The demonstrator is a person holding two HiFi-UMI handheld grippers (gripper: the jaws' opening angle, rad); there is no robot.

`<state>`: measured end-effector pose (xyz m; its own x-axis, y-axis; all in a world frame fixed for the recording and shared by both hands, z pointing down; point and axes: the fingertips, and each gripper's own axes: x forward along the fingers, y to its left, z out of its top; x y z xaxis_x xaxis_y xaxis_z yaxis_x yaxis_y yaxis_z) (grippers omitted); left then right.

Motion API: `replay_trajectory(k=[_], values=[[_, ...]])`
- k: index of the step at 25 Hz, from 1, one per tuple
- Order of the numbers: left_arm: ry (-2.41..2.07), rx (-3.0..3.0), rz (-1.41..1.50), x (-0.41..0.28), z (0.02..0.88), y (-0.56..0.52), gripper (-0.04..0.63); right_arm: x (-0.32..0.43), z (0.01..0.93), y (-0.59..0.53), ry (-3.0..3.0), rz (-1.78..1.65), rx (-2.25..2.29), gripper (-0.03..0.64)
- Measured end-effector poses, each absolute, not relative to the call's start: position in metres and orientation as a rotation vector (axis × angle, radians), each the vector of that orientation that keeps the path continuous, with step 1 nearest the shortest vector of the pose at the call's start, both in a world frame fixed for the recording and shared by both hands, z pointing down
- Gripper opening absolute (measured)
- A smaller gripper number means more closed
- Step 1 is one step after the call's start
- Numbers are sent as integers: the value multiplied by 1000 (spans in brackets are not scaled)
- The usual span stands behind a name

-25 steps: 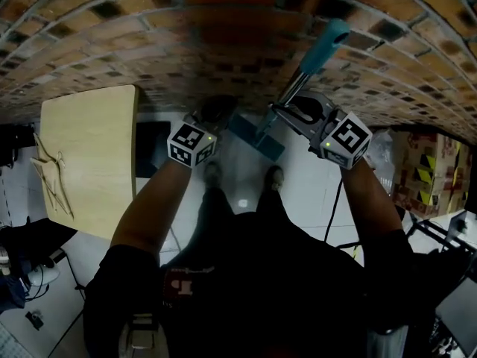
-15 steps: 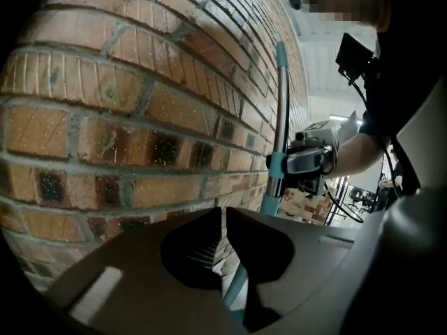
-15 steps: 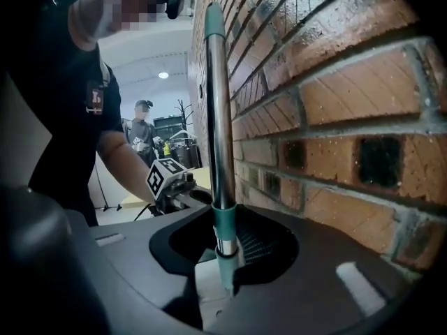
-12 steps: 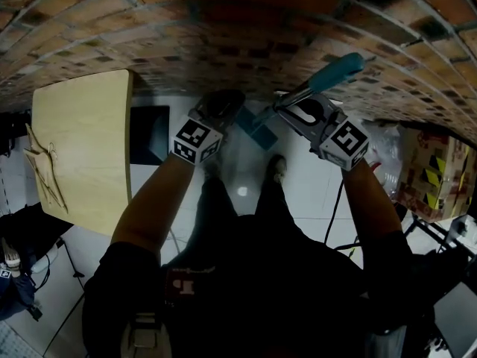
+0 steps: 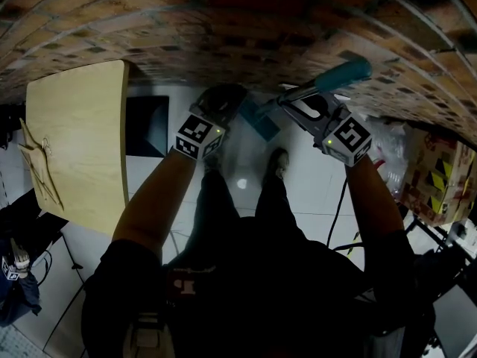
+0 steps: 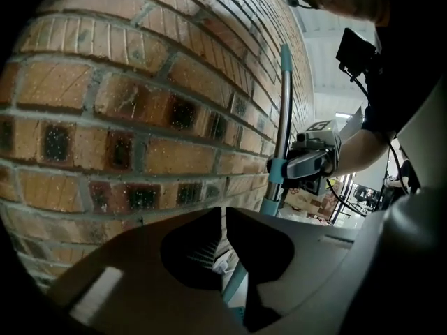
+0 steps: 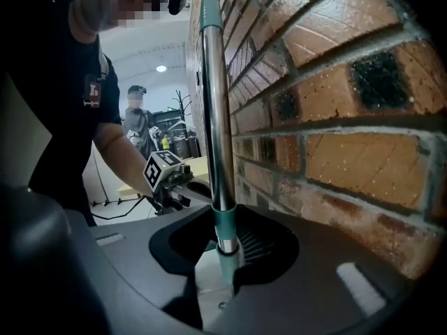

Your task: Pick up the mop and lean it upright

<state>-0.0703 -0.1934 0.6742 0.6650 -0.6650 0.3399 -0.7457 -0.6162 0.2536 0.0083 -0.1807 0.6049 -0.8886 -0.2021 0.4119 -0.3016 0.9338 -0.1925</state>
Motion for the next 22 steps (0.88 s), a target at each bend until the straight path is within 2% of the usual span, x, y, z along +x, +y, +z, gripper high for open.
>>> replay_trajectory(k=[22], values=[[-1066,2492,340,-58,708,-175,17,18,678,-195,-2602,441,398,123]])
